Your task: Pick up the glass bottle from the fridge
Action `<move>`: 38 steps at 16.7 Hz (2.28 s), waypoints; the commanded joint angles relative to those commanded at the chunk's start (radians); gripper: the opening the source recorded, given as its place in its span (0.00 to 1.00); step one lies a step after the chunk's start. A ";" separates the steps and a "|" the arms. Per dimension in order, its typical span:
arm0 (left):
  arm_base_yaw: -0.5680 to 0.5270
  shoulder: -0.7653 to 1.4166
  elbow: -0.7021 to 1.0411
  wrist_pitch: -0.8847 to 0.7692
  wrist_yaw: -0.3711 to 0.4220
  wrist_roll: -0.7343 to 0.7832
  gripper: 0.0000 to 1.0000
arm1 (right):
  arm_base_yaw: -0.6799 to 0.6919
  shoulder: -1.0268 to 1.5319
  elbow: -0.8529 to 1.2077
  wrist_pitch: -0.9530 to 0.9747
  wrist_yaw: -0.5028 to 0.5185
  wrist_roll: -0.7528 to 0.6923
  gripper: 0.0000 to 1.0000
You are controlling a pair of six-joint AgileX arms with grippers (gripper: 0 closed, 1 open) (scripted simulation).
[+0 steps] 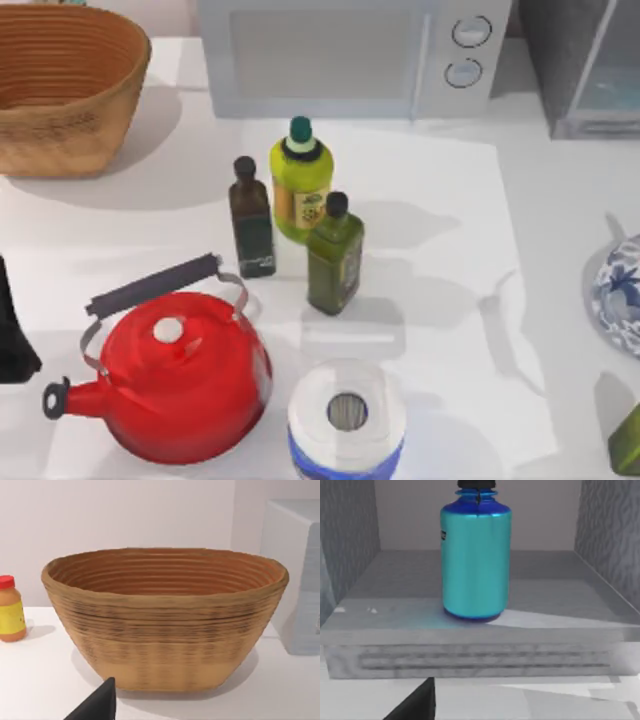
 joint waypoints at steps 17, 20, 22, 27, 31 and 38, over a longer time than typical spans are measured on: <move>0.000 0.000 0.000 0.000 0.000 0.000 1.00 | 0.146 0.253 0.385 -0.117 0.101 0.017 1.00; 0.000 0.000 0.000 0.000 0.000 0.000 1.00 | 0.226 0.350 0.572 -0.212 0.179 0.015 1.00; 0.000 0.000 0.000 0.000 0.000 0.000 1.00 | 0.270 0.397 0.670 -0.266 0.225 0.014 1.00; 0.000 0.000 0.000 0.000 0.000 0.000 1.00 | 0.307 0.432 0.744 -0.313 0.266 0.013 1.00; 0.000 0.000 0.000 0.000 0.000 0.000 1.00 | 0.306 0.440 0.757 -0.321 0.266 0.013 1.00; 0.000 0.000 0.000 0.000 0.000 0.000 1.00 | 0.333 0.557 1.007 -0.448 0.294 0.011 1.00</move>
